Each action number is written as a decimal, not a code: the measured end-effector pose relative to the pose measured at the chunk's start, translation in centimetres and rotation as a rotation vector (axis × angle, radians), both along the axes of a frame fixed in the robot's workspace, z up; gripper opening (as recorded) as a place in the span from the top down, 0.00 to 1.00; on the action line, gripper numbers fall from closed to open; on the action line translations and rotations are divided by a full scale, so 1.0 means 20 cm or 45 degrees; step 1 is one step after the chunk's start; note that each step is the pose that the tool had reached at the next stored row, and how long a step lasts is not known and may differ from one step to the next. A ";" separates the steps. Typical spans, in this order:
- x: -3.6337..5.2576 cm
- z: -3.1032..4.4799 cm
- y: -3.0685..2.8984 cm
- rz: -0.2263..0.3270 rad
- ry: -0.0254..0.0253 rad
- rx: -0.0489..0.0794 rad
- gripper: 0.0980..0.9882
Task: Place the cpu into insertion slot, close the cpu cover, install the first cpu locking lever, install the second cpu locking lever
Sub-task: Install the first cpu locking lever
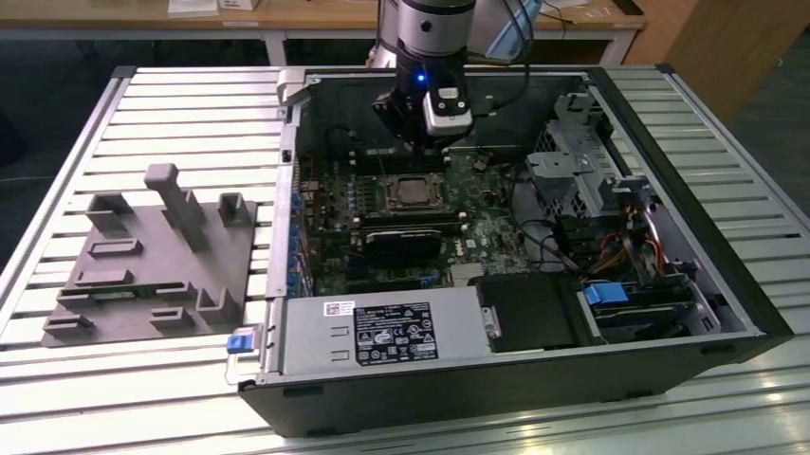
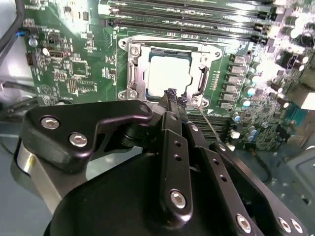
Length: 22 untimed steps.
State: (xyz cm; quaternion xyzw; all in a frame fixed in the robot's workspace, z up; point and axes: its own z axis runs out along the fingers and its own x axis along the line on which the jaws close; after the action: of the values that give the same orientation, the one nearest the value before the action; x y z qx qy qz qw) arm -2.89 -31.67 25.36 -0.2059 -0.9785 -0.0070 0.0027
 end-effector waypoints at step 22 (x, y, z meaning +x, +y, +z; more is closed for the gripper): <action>-0.094 -0.004 0.000 0.218 -0.0043 0.057 0.98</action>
State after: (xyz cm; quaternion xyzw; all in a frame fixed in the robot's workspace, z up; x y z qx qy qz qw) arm -4.77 -31.67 25.28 -0.1214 -0.9922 -0.0290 0.0062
